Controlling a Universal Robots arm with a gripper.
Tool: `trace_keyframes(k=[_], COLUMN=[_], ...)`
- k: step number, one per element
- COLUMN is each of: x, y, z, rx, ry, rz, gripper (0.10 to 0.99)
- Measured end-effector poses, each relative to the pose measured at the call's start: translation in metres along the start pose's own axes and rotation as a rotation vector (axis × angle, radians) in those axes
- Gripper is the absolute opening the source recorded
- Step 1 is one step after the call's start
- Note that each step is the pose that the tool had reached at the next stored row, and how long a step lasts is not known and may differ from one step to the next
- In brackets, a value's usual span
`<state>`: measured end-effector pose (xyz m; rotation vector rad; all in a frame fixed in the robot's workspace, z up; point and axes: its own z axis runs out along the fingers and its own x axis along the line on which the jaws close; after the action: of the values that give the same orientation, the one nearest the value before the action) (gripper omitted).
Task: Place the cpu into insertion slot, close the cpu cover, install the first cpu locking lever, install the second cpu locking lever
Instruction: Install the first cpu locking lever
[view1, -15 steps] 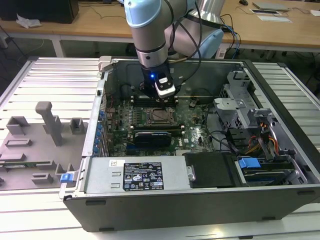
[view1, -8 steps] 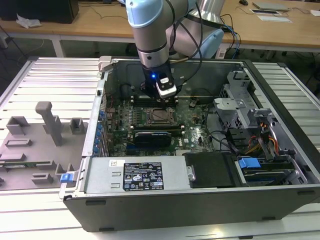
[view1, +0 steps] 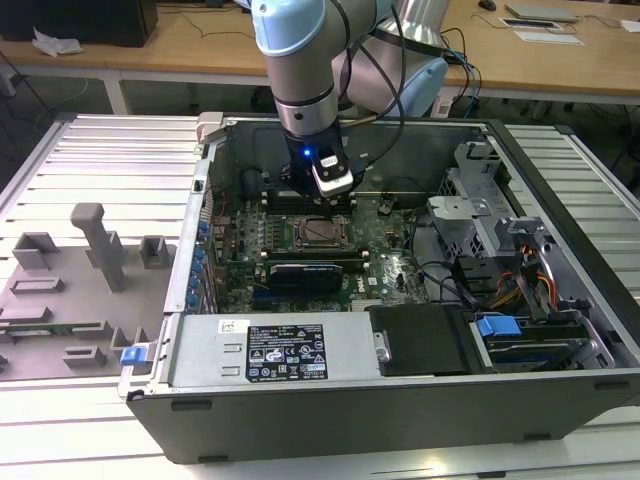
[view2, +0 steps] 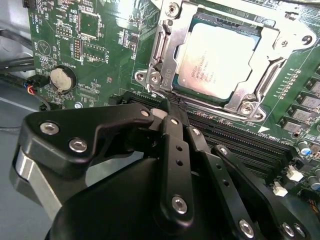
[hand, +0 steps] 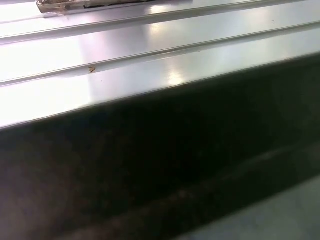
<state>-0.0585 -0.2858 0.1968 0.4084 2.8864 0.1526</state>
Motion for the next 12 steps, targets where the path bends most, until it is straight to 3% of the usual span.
trace_keyframes(k=[12], x=[-0.0013], y=[0.0008], z=[-0.0061], rx=[-0.003], ry=[0.0007], rz=[0.001], gripper=[0.106])
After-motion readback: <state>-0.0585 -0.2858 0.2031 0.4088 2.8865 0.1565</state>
